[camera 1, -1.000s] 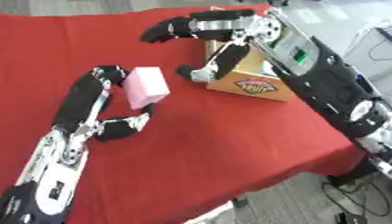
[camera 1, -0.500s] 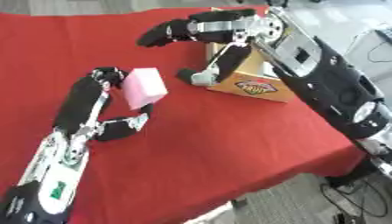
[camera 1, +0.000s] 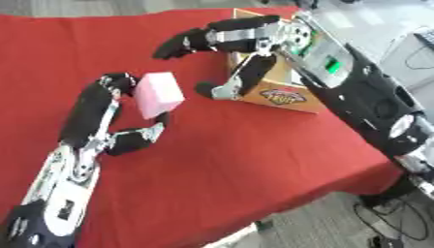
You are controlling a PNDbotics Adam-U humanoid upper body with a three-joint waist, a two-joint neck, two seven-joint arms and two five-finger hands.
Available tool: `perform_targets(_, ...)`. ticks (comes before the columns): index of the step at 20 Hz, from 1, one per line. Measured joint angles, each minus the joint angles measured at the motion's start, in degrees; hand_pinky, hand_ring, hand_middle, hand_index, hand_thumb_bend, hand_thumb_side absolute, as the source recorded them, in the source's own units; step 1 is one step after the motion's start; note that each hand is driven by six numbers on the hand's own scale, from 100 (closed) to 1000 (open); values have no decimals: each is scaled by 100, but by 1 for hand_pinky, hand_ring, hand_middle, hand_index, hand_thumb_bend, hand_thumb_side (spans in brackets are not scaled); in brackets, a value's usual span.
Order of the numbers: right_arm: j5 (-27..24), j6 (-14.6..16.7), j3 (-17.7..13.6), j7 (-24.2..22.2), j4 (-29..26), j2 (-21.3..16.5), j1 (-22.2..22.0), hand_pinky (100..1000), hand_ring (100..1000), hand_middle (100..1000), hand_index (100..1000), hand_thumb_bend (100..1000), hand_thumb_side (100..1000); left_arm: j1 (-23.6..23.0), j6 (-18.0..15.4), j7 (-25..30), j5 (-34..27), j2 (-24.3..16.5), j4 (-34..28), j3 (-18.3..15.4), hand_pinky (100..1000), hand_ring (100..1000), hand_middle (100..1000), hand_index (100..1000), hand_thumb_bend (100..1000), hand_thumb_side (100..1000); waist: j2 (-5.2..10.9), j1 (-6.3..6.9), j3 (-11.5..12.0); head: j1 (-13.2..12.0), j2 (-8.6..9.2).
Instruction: Pick up the objects with one hand, pass them to the other hand, and then place them into the box on the other side of the table.
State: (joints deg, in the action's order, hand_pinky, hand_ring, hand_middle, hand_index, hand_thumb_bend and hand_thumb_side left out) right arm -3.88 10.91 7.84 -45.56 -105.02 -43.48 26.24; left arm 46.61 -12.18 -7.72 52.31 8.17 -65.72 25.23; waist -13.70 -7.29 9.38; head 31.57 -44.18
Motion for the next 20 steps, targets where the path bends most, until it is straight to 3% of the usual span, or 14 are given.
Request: perform_targets(20, 317, 214, 0, 45, 265, 126, 43, 1000, 1000, 970, 1000, 100, 200, 52, -16, 35, -6, 115, -32, 40, 691, 535, 455, 546, 100, 271, -108, -55, 94, 140, 0)
